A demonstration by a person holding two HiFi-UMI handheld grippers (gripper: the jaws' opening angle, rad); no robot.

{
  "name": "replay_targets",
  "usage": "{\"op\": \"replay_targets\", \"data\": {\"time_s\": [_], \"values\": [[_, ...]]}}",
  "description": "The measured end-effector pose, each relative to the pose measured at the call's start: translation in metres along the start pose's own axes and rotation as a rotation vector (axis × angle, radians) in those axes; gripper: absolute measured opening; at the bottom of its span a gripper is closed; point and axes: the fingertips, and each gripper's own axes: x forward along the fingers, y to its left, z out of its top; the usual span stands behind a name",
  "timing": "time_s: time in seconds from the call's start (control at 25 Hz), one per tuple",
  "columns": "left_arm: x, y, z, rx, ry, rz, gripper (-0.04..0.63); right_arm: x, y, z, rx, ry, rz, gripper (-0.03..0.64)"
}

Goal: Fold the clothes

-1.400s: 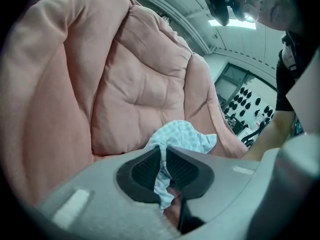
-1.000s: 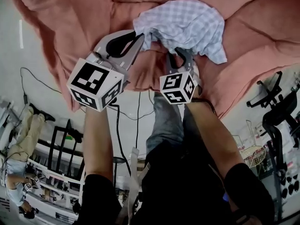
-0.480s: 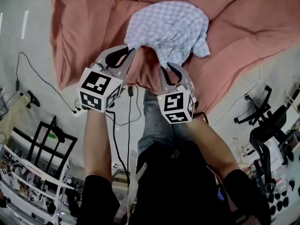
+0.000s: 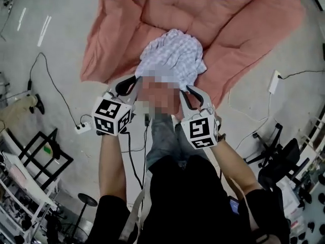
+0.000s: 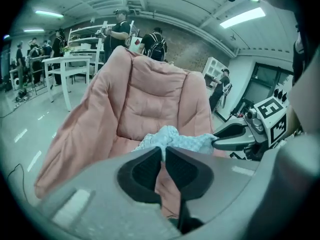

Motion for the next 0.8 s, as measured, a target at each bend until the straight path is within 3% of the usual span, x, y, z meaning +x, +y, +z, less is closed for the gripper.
{"op": "replay_targets", "data": {"time_s": [0.16, 0.44, 0.6, 0.8], "values": [[-0.038, -0.035, 0.039, -0.003, -0.027, 0.019, 0.037, -0.066, -0.038, 0.050, -0.018, -0.093, -0.056, 0.075], [-0.096, -0.100, 0.115, 0.097, -0.013, 0.057, 0.037, -0.166, -0.091, 0.119, -0.073, -0.216, -0.142, 0.074], [-0.128, -0.142, 0.134, 0.113, -0.035, 0.046, 0.037, -0.214, -0.095, 0.134, -0.106, -0.266, -0.143, 0.067], [-0.170, -0.171, 0.159, 0.069, -0.139, 0.058, 0.037, -0.246, -0.092, 0.139, -0.134, -0.300, -0.127, 0.049]]}}
